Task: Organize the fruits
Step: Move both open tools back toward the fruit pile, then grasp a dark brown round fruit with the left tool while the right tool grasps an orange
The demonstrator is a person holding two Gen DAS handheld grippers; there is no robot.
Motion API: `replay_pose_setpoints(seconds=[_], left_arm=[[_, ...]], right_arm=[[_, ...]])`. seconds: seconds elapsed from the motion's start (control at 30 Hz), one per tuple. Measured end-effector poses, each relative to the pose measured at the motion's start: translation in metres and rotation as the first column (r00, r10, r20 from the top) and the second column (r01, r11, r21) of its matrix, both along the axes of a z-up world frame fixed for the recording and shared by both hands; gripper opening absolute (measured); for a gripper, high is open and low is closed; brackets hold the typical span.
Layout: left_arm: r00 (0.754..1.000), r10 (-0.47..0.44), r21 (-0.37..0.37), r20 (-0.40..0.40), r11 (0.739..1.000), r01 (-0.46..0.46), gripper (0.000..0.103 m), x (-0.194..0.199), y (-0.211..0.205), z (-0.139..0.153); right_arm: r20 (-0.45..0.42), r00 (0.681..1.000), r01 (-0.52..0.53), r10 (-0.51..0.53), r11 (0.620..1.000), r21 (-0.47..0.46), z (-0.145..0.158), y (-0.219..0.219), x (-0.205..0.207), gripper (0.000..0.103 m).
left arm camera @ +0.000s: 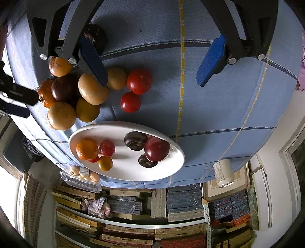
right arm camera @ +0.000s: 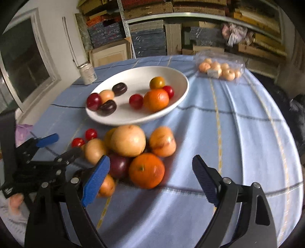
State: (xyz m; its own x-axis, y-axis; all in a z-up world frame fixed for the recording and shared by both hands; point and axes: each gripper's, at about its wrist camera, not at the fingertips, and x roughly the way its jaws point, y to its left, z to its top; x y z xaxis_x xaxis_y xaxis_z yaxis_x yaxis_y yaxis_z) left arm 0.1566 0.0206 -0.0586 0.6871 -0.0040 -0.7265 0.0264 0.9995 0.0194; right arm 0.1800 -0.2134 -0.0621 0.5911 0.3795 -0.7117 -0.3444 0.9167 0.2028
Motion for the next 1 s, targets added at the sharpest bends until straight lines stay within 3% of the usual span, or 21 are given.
replay_pose_setpoints(seconds=[0.13,0.3,0.37,0.5,0.7,1.0], left_arm=[[1.000,-0.013,0.006,-0.005,1.000,0.013,0.095,0.000,-0.003,-0.001],[0.999,-0.037,0.023,-0.009,0.999,0.037,0.095,-0.001,-0.010,-0.002],[0.999,-0.047,0.032,-0.012,0.998,0.048,0.095,-0.001,-0.013,-0.003],[0.998,-0.060,0.044,-0.016,0.997,0.060,0.095,-0.002,-0.016,-0.005],[0.997,-0.072,0.038,-0.033,0.997,0.073,0.095,-0.007,-0.016,-0.007],[0.992,-0.114,-0.073,-0.059,0.991,0.110,0.095,-0.021,-0.010,-0.012]], right_arm=[[-0.002,1.000,-0.003,0.003,1.000,0.023,-0.002,-0.006,-0.006,0.085],[-0.004,0.999,-0.036,0.036,0.999,-0.025,-0.007,0.005,-0.007,0.072],[-0.011,0.999,-0.050,0.050,0.998,-0.045,-0.012,0.010,-0.006,0.061],[-0.038,0.998,-0.047,0.045,0.997,-0.058,-0.020,0.014,-0.001,0.053],[-0.063,0.997,-0.051,0.049,0.998,-0.029,-0.026,0.016,0.007,0.050],[-0.075,0.995,-0.071,0.068,0.997,-0.030,-0.026,0.017,0.006,0.046]])
